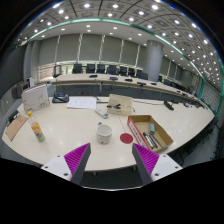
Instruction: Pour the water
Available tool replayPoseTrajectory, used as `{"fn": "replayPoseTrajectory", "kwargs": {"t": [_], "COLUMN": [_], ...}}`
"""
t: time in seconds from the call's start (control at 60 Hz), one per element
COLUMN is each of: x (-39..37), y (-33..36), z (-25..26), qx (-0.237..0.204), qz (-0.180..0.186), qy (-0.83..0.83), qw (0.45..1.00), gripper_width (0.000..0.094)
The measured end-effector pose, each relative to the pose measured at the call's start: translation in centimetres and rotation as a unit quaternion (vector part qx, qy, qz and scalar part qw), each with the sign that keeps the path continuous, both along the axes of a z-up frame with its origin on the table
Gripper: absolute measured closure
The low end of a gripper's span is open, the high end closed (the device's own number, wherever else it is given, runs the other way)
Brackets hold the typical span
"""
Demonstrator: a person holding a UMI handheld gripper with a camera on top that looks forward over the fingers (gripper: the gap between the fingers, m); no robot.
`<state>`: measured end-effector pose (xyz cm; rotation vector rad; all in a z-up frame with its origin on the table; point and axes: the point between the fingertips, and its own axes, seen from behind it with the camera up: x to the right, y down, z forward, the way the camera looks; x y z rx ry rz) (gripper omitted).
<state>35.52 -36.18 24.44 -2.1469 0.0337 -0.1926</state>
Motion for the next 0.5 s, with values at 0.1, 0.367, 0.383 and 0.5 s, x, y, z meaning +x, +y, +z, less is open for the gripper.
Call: {"fn": "replayPoseTrajectory", "kwargs": {"t": [0.1,0.367,0.383,0.5], "x": [-2.7,-15.9,-16.9,-24.5], "y": [0.6,2.3,2.4,3.5], "z": [-0.8,-4.4,-4.7,-7.4], "qx": [-0.001,-0.010,-0.010,-0.016], "qz": [0.010,0.053,0.055,0.074], "qy": [0.006,0.021,0.022,0.037], "qw": [1.000,0.998,0.998,0.996], "gripper_width": [0.0075,0.0077,0.0077,0.0077]}}
